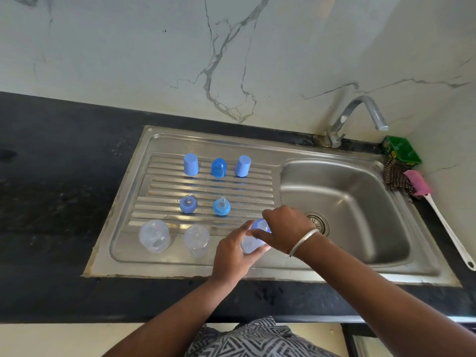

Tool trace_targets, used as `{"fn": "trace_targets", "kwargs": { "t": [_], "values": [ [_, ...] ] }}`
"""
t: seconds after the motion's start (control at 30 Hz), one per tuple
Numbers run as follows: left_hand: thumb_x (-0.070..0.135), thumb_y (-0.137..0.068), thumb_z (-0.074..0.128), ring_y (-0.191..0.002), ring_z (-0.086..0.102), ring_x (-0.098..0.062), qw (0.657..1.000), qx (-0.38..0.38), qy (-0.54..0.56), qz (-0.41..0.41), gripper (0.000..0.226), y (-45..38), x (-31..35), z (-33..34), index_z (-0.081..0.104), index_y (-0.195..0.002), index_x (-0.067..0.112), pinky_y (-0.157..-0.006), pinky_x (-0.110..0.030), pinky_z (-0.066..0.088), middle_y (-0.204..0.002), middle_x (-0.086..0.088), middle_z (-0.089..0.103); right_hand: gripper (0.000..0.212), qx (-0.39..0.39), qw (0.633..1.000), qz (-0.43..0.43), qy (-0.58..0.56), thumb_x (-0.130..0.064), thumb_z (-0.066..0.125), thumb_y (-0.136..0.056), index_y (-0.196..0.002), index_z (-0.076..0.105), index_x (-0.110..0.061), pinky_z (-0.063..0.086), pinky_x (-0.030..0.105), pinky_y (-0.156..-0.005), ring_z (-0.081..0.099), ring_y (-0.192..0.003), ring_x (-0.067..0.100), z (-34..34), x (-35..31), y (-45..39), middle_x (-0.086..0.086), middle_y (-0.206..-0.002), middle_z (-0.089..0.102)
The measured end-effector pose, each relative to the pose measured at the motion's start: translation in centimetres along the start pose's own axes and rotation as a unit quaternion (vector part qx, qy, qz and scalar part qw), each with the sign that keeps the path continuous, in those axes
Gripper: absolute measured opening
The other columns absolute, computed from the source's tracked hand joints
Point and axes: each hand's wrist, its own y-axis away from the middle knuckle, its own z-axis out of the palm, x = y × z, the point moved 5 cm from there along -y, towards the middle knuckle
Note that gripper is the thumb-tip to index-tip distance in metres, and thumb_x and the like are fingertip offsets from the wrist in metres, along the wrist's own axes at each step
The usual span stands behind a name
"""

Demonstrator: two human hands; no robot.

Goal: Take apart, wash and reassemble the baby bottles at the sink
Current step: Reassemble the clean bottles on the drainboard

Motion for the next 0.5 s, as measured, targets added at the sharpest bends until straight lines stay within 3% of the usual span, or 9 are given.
{"fn": "trace_targets", "kwargs": {
  "t": [0.1, 0.2, 0.27, 0.33, 0.43, 0.5],
  "values": [
    [0.054, -0.074, 0.079, -0.104, 0.064, 0.004, 1.000, -0.010, 0.005, -0.002, 0.059, -0.04, -0.54, 0.24, 0.064, -0.126, 0.031, -0.088, -0.019, 0.052, -0.113, 0.024, 0.068, 0.060, 0.040, 0.999, 0.001, -0.028, -0.076, 0.047, -0.082, -0.100, 0.054, -0.019, 0.043, 0.031, -0.064, 0.059, -0.078, 0.024, -0.16, 0.11, 0.60, 0.003, -0.086, 0.060],
    [0.052, -0.074, 0.076, -0.107, 0.063, 0.002, 1.000, -0.019, 0.005, 0.005, 0.068, 0.03, -0.88, 0.47, 0.058, -0.135, 0.030, -0.091, -0.021, 0.052, -0.119, 0.016, 0.070, 0.057, 0.050, 0.995, -0.047, -0.066, -0.055, 0.062, -0.075, -0.125, 0.050, -0.032, 0.053, 0.033, -0.077, 0.063, -0.091, 0.022, -0.27, -0.20, 0.97, -0.001, -0.102, 0.062],
    [0.053, -0.074, 0.074, -0.107, 0.064, -0.001, 1.000, -0.015, -0.001, 0.011, 0.068, -0.01, -0.83, 0.43, 0.058, -0.135, 0.030, -0.091, -0.021, 0.053, -0.120, 0.014, 0.070, 0.044, 0.034, 0.996, -0.053, -0.069, -0.042, 0.062, -0.072, -0.115, 0.055, -0.034, 0.055, 0.034, -0.075, 0.063, -0.088, 0.021, -0.05, -0.39, 0.85, -0.004, -0.097, 0.060],
    [0.050, -0.074, 0.078, -0.105, 0.064, -0.001, 1.000, -0.022, -0.005, 0.007, 0.068, -0.04, -0.86, 0.51, 0.057, -0.136, 0.032, -0.090, -0.017, 0.051, -0.118, 0.015, 0.070, 0.030, 0.038, 0.997, -0.023, -0.069, -0.045, 0.062, -0.078, -0.101, 0.059, -0.025, 0.052, 0.032, -0.070, 0.062, -0.083, 0.022, -0.09, -0.30, 0.60, -0.001, -0.089, 0.060],
    [0.051, -0.073, 0.080, -0.097, 0.065, -0.002, 1.000, -0.013, -0.008, -0.001, 0.060, -0.09, -0.87, 0.37, 0.064, -0.127, 0.030, -0.082, -0.006, 0.045, -0.110, 0.016, 0.071, 0.048, 0.028, 0.998, 0.029, -0.038, -0.065, 0.053, -0.085, -0.085, 0.051, -0.017, 0.040, 0.029, -0.062, 0.052, -0.071, 0.022, -0.15, -0.18, 0.38, 0.002, -0.077, 0.052],
    [0.050, -0.072, 0.081, -0.101, 0.066, -0.003, 1.000, -0.011, 0.002, -0.006, 0.051, -0.16, -0.91, 0.43, 0.068, -0.117, 0.029, -0.084, -0.013, 0.050, -0.113, 0.017, 0.071, 0.056, 0.035, 0.998, 0.047, -0.033, -0.073, 0.049, -0.083, -0.083, 0.049, -0.017, 0.037, 0.029, -0.061, 0.049, -0.069, 0.022, -0.29, -0.17, 0.57, 0.001, -0.075, 0.049]
  ]
}}
